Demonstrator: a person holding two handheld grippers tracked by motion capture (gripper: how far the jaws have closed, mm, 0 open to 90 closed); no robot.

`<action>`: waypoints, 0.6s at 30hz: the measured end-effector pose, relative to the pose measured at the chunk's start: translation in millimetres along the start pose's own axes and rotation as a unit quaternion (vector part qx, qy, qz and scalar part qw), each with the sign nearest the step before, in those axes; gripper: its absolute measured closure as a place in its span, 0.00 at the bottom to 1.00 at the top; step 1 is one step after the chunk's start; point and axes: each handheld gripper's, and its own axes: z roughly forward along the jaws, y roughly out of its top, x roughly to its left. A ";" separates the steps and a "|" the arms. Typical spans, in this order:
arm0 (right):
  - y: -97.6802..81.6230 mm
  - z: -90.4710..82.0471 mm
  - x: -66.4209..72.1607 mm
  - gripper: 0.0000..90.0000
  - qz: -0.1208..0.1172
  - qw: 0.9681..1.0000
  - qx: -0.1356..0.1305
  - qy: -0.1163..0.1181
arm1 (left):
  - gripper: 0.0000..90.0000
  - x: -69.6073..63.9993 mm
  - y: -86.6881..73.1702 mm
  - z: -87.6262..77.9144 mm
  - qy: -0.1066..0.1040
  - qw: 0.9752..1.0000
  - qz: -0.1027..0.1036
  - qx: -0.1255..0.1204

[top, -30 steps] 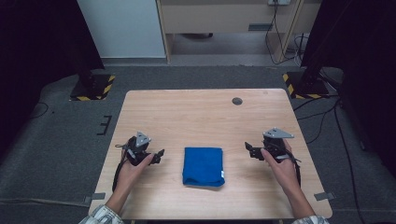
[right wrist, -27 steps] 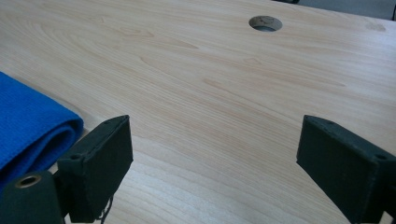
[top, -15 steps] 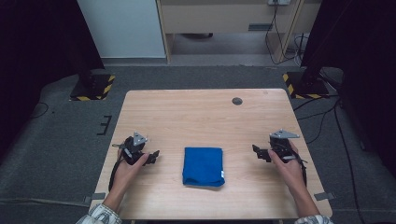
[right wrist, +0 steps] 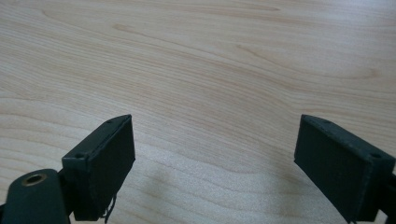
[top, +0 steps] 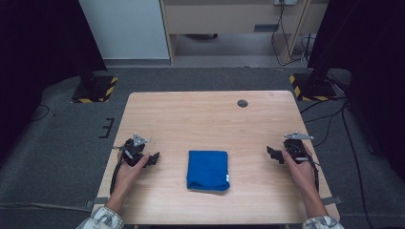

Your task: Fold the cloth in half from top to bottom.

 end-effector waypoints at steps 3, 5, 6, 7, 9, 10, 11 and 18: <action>-0.6 2.1 1.6 0.13 -0.002 1.000 0.004 -0.001 | 0.06 2.5 -1.6 1.1 -0.008 1.000 -0.014 -0.001; -0.8 3.5 3.4 0.13 -0.004 1.000 0.008 -0.001 | 0.05 3.1 -1.9 1.6 -0.012 1.000 -0.020 0.000; -1.2 5.1 4.1 0.12 -0.006 1.000 0.010 0.000 | 0.05 3.1 -1.9 1.7 -0.013 1.000 -0.020 0.000; -1.7 6.3 4.4 0.11 -0.009 1.000 0.013 0.000 | 0.05 3.1 -1.8 1.8 -0.013 1.000 -0.020 0.001; -3.7 10.3 6.6 0.10 -0.012 1.000 0.024 -0.002 | 0.04 2.9 -1.8 1.9 -0.013 1.000 -0.019 0.001; -4.4 11.2 8.2 0.10 -0.019 1.000 0.023 -0.007 | 0.04 2.8 -1.7 2.0 -0.014 1.000 -0.019 0.001; -4.2 11.7 9.5 0.09 -0.023 0.999 0.026 -0.012 | 0.04 2.5 -1.8 2.1 -0.014 1.000 -0.019 0.000; -4.3 14.4 20.5 0.04 -0.026 0.999 0.033 -0.026 | 0.03 0.8 -1.3 2.6 -0.017 1.000 -0.016 0.003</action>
